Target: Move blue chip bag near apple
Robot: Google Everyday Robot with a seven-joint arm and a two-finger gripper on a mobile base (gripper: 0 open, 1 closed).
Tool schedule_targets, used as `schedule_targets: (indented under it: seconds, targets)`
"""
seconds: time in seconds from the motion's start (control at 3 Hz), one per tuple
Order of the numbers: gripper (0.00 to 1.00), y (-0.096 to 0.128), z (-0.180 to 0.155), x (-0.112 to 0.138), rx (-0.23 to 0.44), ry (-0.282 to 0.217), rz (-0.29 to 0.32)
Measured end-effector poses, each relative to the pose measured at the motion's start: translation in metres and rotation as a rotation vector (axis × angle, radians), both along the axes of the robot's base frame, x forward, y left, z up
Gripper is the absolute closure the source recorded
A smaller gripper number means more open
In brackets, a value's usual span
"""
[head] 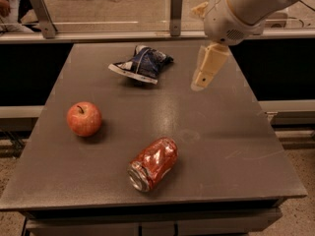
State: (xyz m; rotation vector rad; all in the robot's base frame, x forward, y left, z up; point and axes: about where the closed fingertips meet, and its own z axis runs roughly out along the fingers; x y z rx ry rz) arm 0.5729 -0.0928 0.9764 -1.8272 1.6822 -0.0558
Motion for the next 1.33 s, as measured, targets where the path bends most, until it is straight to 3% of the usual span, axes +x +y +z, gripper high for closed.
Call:
schedule_targets:
  seconds: [0.33, 0.67, 1.0, 1.33]
  targets:
    - [0.00, 0.037, -0.016, 0.036, 0.033, -0.001, 0.064]
    - [0.00, 0.074, -0.049, 0.066, 0.032, 0.050, 0.107]
    - [0.00, 0.094, -0.073, 0.079, 0.045, 0.095, 0.134]
    - [0.00, 0.094, -0.075, 0.080, 0.045, 0.098, 0.135]
